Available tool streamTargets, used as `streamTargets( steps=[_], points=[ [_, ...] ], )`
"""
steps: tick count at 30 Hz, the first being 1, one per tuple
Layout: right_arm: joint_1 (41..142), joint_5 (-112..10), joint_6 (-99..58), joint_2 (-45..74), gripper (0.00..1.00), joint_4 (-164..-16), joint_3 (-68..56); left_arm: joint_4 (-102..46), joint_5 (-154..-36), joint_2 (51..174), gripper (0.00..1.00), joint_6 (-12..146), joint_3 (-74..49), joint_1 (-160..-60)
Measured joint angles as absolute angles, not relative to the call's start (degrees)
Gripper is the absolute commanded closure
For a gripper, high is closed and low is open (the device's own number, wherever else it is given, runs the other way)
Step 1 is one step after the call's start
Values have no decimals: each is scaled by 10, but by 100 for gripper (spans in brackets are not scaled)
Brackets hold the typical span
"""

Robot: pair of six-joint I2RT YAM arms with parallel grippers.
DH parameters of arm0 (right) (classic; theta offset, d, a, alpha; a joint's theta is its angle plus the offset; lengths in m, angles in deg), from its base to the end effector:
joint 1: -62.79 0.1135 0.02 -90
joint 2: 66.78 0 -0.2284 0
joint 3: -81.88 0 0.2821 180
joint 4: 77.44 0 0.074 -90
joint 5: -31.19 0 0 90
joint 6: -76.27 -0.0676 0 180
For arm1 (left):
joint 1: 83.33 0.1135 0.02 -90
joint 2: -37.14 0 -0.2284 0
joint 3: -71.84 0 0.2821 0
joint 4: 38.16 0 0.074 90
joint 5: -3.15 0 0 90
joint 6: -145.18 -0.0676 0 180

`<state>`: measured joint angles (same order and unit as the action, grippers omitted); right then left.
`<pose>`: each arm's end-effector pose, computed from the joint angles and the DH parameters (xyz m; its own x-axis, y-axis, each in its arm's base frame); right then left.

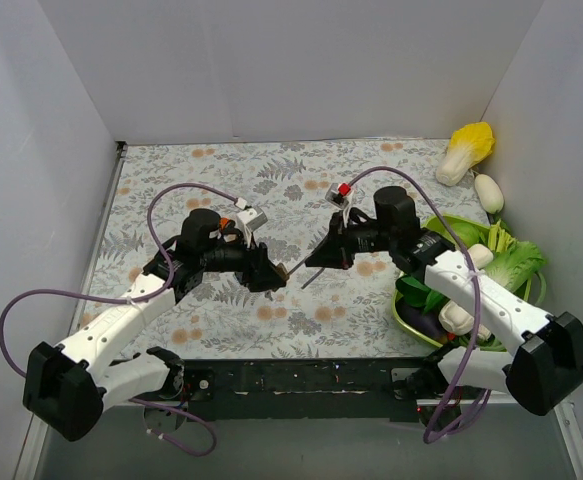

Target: Unlock with the key

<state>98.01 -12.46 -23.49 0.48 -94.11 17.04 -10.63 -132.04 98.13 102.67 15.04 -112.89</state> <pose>0.2394 0.2289 0.2728 -0.4255 -0.1571 -0.8912 -0.8975 0.1991 0.3934 0.2321 -0.1868 0.2287 -0.9523 -0.0572 -0.2998 0.2525 0.4043 -0.8791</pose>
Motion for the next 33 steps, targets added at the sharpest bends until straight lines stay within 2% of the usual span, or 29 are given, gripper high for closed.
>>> streamTargets(
  steps=[10,20,25,28,29,31,32,33],
  points=[
    [985,-163,-323,97,99,-908,193,-45,-1099,984,100,1032,164,-1201],
    [1001,-222,-336,161,99,-877,216,-36,-1017,1062,100,1068,175,-1226],
    [1004,-244,-347,188,90,-856,231,-36,-992,1112,100,1079,167,-1236],
    [1005,-264,-355,194,79,-841,239,-37,-977,1140,100,1085,154,-1239],
    [1005,-275,-357,195,72,-832,241,-37,-971,1147,100,1093,150,-1239],
    [1004,-310,-358,197,65,-818,245,-37,-961,1157,100,1116,143,-1239],
    [1003,-332,-358,197,56,-816,245,-33,-954,1161,100,1133,138,-1238],
    [998,-351,-356,197,54,-815,248,-30,-946,1164,100,1145,136,-1236]
  ],
)
